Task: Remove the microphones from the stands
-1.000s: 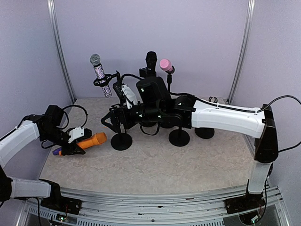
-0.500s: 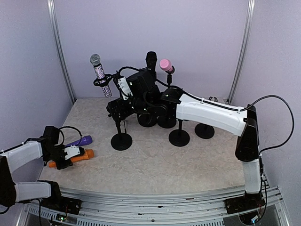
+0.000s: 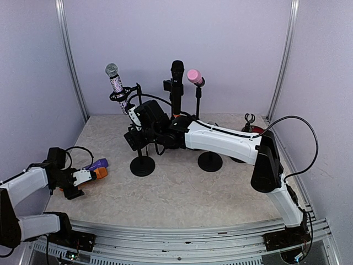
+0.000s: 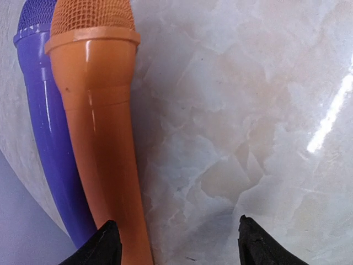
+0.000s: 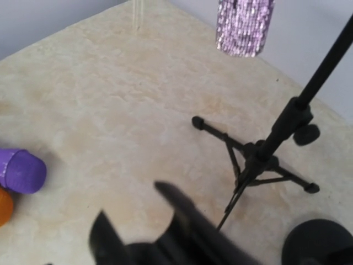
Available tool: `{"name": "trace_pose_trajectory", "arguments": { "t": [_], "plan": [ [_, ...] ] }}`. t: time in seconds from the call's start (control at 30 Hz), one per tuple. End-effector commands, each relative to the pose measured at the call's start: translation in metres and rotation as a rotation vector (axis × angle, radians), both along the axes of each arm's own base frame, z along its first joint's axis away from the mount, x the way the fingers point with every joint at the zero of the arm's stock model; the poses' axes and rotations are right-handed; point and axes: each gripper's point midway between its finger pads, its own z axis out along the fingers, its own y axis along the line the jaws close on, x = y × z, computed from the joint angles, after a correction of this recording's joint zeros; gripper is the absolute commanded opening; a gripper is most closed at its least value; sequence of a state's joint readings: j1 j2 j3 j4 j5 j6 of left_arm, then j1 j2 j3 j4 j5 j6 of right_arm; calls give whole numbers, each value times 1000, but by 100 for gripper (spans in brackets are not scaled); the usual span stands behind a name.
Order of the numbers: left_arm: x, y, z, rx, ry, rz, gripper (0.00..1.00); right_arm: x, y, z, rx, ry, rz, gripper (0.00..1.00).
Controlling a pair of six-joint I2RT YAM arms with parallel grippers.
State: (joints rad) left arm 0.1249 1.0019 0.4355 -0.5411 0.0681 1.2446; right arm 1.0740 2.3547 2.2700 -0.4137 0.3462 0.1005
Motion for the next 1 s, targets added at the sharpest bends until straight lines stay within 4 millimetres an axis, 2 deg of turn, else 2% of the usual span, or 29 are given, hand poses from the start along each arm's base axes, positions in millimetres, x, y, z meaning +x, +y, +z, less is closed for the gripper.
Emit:
{"name": "trace_pose_trajectory", "arguments": {
  "t": [0.0,0.2,0.23,0.3,0.4,0.5,0.73,0.8,0.87,0.97],
  "plan": [
    [-1,-17,19,-108,22,-30,72,21,2,7,18,-61,-25,89],
    [10,-41,70,-263,2,-45,80,34,8,-2,31,-78,-21,78],
    [13,-44,80,-289,-6,-49,81,35,9,-5,32,-80,-19,74],
    [17,-52,98,-339,-22,-55,82,36,13,5,56,-97,-14,65],
    [29,-55,120,-376,-66,-42,83,35,15,10,77,-99,-3,43],
    [43,-50,126,-377,-111,-5,83,30,15,20,100,-93,11,26],
    [69,-33,121,-334,-182,90,84,-4,4,51,128,-84,38,2],
    [73,-31,121,-331,-192,104,84,-20,-2,56,124,-76,45,0],
    [75,-31,124,-337,-196,106,84,-38,-10,46,92,-53,54,0],
    [75,-35,126,-366,-194,105,84,-68,-25,40,73,-21,66,0]
  ]
}}
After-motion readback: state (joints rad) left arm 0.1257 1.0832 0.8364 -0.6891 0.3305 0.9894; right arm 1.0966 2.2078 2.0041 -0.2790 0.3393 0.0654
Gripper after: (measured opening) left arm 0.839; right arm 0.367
